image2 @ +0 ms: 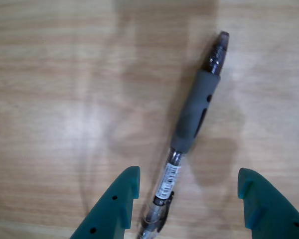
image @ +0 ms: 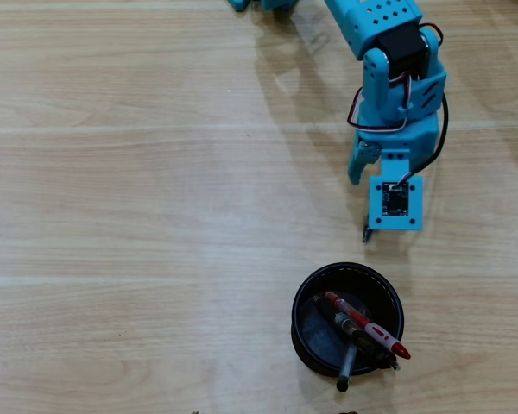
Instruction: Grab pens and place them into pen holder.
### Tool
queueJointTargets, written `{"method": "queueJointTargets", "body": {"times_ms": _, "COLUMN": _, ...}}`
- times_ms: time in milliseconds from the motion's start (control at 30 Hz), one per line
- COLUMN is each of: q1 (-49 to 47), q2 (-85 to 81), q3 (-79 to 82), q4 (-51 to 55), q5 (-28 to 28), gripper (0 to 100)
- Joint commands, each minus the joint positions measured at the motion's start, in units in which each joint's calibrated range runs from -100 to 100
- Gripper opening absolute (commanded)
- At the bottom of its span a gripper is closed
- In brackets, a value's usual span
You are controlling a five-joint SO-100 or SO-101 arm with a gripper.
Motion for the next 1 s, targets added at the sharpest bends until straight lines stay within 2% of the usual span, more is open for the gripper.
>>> {"method": "queueJointTargets", "body": {"times_ms": 0, "q1": -0.6, "q2": 1.19, "q3": -0.26, "q4": -3.62, "q5": 0.53, "gripper": 23}}
{"method": "queueJointTargets", "body": {"times_ms": 133, "q1": -0.12, "q2": 5.16, "q3": -0.35, "q4": -7.23, "q5": 0.53, "gripper": 17}}
{"method": "queueJointTargets", "body": {"times_ms": 433, "q1": 3.59, "q2": 7.19, "q3": -0.45, "q4": -7.15, "q5": 0.53, "gripper": 1}}
{"method": "queueJointTargets", "body": {"times_ms": 733, "q1": 5.12, "q2": -4.39, "q3": -10.4, "q4": -8.26, "q5": 1.89, "gripper": 2}}
{"method": "queueJointTargets", "body": {"times_ms": 833, "q1": 5.44, "q2": -8.62, "q3": -15.66, "q4": -16.08, "q5": 5.18, "gripper": 2}}
{"method": "queueJointTargets", "body": {"times_ms": 967, "q1": 6.57, "q2": -9.55, "q3": -20.09, "q4": -33.1, "q5": 8.63, "gripper": 2}}
